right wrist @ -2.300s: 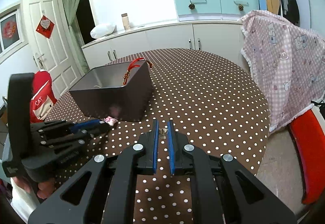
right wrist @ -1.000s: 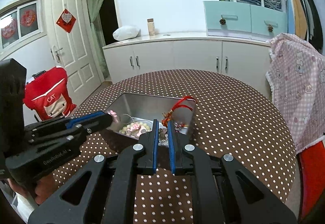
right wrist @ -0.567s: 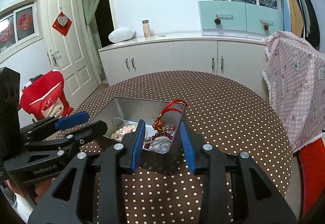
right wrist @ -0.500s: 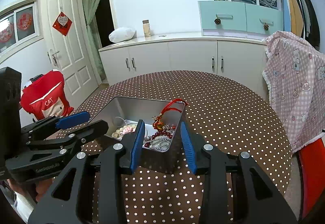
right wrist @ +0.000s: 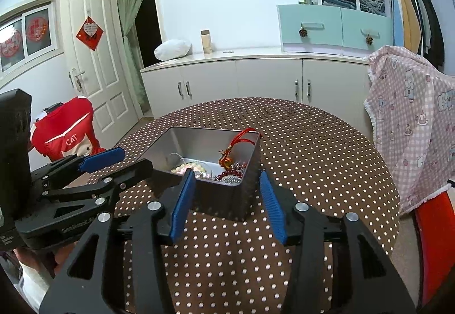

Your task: Organize jewelry

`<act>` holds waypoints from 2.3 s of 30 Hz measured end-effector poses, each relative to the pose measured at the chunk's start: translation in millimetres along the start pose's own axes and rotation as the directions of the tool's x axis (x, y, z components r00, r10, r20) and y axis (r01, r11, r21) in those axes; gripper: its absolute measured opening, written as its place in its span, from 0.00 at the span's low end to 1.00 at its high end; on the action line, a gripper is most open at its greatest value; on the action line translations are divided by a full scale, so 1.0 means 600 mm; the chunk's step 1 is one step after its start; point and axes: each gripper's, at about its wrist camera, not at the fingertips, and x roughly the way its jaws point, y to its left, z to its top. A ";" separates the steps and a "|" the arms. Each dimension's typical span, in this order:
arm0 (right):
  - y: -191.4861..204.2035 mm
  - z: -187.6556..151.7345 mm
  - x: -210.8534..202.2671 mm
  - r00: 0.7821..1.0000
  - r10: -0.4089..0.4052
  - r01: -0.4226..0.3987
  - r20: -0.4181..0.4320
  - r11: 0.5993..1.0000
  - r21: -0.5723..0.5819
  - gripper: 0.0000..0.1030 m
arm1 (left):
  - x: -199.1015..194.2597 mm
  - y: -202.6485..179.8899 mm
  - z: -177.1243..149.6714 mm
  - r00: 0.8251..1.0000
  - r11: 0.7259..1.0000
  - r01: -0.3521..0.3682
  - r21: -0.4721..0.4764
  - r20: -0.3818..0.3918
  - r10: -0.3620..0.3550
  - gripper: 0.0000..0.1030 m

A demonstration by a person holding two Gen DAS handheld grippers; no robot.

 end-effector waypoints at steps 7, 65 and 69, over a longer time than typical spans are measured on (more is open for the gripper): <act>0.019 -0.016 -0.037 1.000 -0.013 0.013 0.026 1.000 -0.007 0.59 | -0.029 -0.009 -0.010 0.999 0.999 -0.047 0.003 0.015 0.047 0.62; 0.046 -0.029 -0.191 0.956 -0.114 0.121 0.272 0.993 -0.009 0.92 | -0.209 -0.086 -0.016 0.951 0.977 -0.214 -0.006 0.228 0.209 0.87; 0.041 -0.029 -0.193 0.957 -0.111 0.116 0.269 0.993 -0.001 0.92 | -0.211 -0.087 -0.016 0.951 0.976 -0.216 -0.005 0.227 0.212 0.87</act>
